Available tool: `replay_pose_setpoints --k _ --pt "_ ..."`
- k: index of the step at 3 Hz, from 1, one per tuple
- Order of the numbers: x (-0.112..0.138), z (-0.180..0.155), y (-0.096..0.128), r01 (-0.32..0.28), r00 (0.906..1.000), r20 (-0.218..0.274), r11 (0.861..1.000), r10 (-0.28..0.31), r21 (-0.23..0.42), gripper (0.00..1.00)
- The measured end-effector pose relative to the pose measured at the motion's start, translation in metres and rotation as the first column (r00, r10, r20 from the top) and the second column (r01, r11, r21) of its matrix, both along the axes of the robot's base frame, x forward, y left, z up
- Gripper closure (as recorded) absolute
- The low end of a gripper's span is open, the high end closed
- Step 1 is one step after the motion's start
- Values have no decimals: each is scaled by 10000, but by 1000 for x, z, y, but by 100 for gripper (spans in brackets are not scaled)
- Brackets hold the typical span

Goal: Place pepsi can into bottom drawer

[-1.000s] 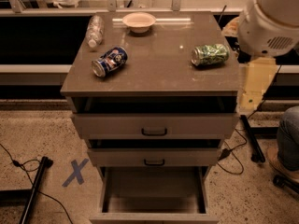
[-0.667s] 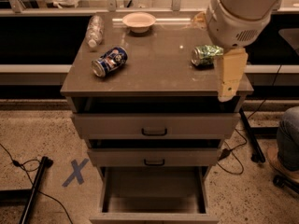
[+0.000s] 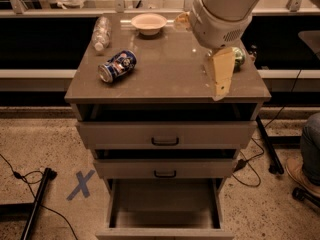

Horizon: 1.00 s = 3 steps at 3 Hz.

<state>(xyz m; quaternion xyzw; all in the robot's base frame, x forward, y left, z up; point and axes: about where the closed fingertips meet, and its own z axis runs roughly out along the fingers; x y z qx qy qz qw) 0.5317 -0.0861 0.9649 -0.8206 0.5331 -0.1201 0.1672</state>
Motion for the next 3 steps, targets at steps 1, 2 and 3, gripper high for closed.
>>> replay_pose_setpoints --k 1,2,3 --pt "14 -20 6 -748 9953 -638 9970 734 -193 0" --pt "50 -47 4 -1612 9808 -1131 9868 1588 -123 0" --pt "100 -85 17 -2714 9553 -1255 9624 2677 -133 0"
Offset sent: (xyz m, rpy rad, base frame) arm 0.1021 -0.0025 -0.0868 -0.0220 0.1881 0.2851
